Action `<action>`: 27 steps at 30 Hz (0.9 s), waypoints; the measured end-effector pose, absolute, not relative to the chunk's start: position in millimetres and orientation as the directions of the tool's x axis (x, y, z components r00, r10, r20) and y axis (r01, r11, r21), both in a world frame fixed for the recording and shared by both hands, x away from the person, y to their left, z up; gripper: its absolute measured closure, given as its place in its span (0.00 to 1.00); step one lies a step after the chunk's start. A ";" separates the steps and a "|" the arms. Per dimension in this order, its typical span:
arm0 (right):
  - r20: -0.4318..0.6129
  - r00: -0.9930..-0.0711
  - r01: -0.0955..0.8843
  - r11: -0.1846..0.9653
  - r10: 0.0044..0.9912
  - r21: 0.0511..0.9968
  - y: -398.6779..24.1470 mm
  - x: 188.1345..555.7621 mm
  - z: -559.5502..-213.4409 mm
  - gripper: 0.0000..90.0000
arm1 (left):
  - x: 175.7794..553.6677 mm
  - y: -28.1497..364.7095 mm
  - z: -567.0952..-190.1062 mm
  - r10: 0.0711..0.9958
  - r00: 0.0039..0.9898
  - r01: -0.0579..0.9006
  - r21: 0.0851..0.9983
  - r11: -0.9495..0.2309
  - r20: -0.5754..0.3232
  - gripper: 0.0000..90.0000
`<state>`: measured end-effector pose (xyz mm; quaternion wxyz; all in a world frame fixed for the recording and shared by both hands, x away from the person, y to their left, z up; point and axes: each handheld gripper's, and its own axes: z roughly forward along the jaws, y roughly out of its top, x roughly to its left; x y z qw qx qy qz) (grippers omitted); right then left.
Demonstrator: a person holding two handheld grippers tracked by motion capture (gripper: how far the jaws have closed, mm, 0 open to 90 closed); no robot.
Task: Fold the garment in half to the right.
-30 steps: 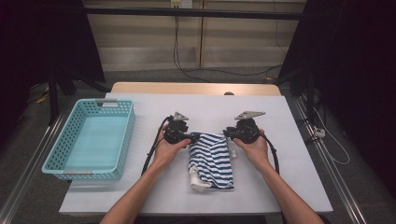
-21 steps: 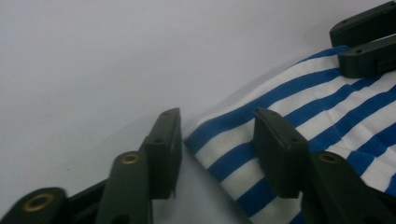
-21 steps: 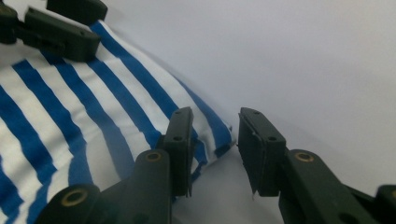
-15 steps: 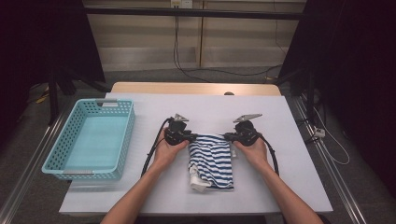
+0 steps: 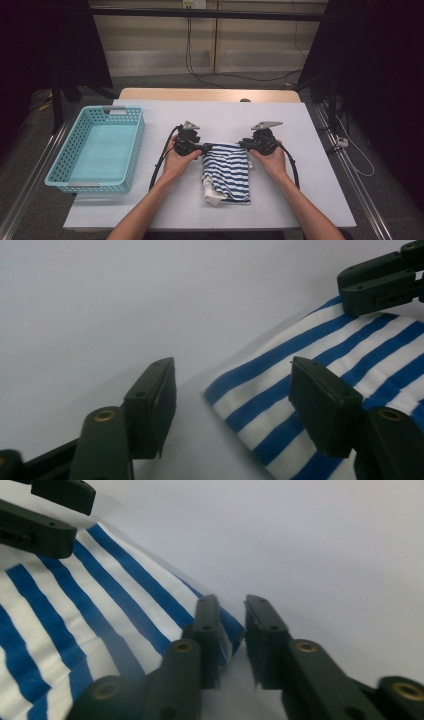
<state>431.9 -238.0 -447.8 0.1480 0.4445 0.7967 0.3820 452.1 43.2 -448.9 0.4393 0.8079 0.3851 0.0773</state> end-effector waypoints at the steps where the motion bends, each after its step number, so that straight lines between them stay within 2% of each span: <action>1: 0.108 -0.566 0.583 0.304 0.817 0.753 -239.2 431.0 -446.2 0.78 | 451.5 44.9 -446.6 0.687 0.692 0.553 0.774 -0.309 -0.220 0.33; 3: 0.129 -0.566 0.569 0.272 0.814 0.776 -242.0 427.4 -441.8 0.73 | 451.1 48.6 -442.3 0.679 0.705 0.533 0.785 -0.315 -0.206 0.25; 6: 0.143 -0.568 0.563 0.255 0.811 0.786 -242.7 424.3 -439.8 0.68 | 450.6 50.7 -440.2 0.676 0.705 0.527 0.795 -0.299 -0.213 0.19; 7: 0.133 -0.579 0.547 0.263 0.804 0.794 -243.2 422.4 -439.1 0.66 | 451.0 54.8 -437.9 0.659 0.729 0.513 0.785 -0.348 -0.184 0.19; 8: 0.144 -0.588 0.541 0.254 0.796 0.802 -244.6 416.2 -437.2 0.60 | 447.7 52.8 -437.7 0.670 0.712 0.520 0.799 -0.302 -0.210 0.14; 9: 0.153 -0.588 0.543 0.248 0.794 0.802 -245.2 413.6 -436.3 0.57 | 447.2 55.9 -436.4 0.656 0.733 0.503 0.793 -0.344 -0.180 0.12; 12: 0.164 -0.595 0.526 0.226 0.787 0.820 -250.8 403.3 -431.0 0.49 | 440.6 58.4 -434.4 0.656 0.731 0.490 0.813 -0.314 -0.187 0.07; 17: 0.152 -0.597 0.494 0.213 0.787 0.843 -258.7 387.9 -423.5 0.35 | 431.4 68.9 -429.1 0.645 0.744 0.455 0.838 -0.301 -0.173 0.05; 20: 0.152 -0.605 0.483 0.209 0.781 0.850 -262.5 377.1 -421.2 0.31 | 425.8 75.1 -425.4 0.640 0.749 0.449 0.843 -0.298 -0.172 0.05; 24: 0.161 -0.624 0.474 0.207 0.764 0.856 -264.5 368.6 -418.7 0.31 | 419.6 77.2 -423.4 0.637 0.748 0.447 0.850 -0.280 -0.184 0.06; 27: 0.147 -0.646 0.451 0.220 0.749 0.865 -261.7 359.1 -416.4 0.29 | 413.4 78.2 -422.9 0.633 0.758 0.429 0.850 -0.305 -0.155 0.06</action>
